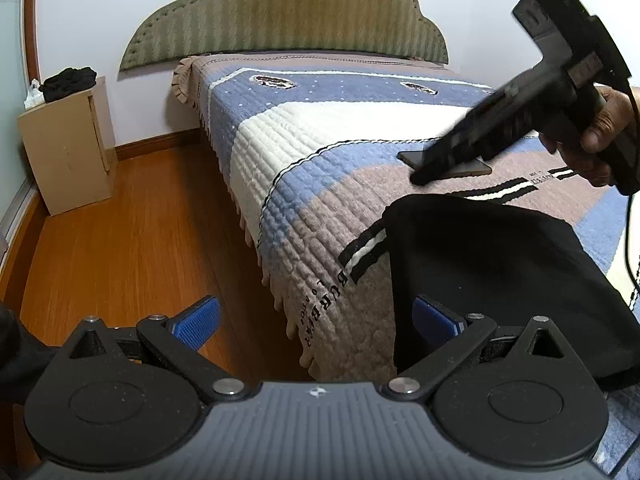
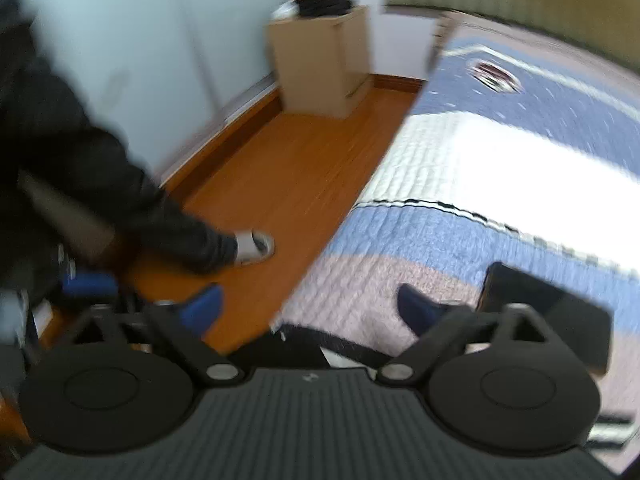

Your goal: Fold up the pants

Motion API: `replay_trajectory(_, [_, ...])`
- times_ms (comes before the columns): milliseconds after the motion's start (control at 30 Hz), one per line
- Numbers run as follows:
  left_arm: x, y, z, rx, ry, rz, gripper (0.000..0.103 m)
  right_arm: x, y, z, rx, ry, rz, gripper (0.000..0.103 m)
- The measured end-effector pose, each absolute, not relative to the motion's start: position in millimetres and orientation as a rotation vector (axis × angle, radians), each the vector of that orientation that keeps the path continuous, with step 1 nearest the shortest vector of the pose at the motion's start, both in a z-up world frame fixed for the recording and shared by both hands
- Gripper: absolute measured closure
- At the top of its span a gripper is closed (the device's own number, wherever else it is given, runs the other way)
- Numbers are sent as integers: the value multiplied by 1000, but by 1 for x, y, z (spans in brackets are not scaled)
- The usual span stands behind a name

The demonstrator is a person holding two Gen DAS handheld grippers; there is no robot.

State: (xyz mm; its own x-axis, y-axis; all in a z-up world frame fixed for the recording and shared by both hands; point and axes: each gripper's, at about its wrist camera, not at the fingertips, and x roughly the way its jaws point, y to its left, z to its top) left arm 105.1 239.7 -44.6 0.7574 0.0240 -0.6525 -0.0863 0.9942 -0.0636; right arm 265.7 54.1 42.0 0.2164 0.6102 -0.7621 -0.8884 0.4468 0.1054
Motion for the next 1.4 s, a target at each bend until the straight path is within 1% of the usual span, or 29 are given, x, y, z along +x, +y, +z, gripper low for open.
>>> replay_trajectory(33, [106,240,-46,-96,712,60,0,264,58,38,-458,853,1093,47])
replay_trajectory(100, [106,240,-48,-102,713,56,0,267,64,27,-492,936,1140,66])
replay_trajectory(133, [106,241,-48,-101,714,55,0,270,66,23,-489,970,1167,69])
replay_trajectory(267, [106,245,-49,-96,714,69,0,275,76,16,-451,1001,1257,68])
replay_trajectory(400, [106,249,-47,-127,707,58,0,274,88,7,-507,1066,1289,67])
replay_trajectory(500, [104,247,-45,-150,714,20,0,266,89,9,-527,1050,1313,85])
replay_trajectory(533, [101,247,-43,-156,715,4,0,265,89,9,-524,1051,1316,89])
replay_trajectory(633, [87,247,-42,-180,715,-82,0,256,84,12,-538,1031,1295,92])
replay_trajectory(767, [70,240,-47,-166,743,-184,0,246,84,20,-570,975,1225,93])
replay_trajectory(900, [69,228,-46,-53,723,-107,0,244,91,21,-610,922,1129,94])
replay_trajectory(1000, [73,226,-46,-24,723,-82,0,249,92,24,-588,899,1076,95])
replay_trajectory(1100, [74,226,-46,-38,727,-78,0,253,92,26,-570,900,1054,94])
replay_trajectory(1167, [75,229,-42,-45,720,-63,0,254,96,14,-600,914,1022,94])
replay_trajectory(1200, [74,229,-39,-51,713,-56,0,252,99,6,-632,918,1011,92])
replay_trajectory(1233, [75,231,-36,-60,706,-52,0,250,101,1,-650,905,995,83])
replay_trajectory(1300, [77,234,-28,-77,689,-51,0,246,95,8,-604,832,952,68])
replay_trajectory(1400, [89,234,-16,-125,657,-75,0,235,57,38,-356,773,944,67])
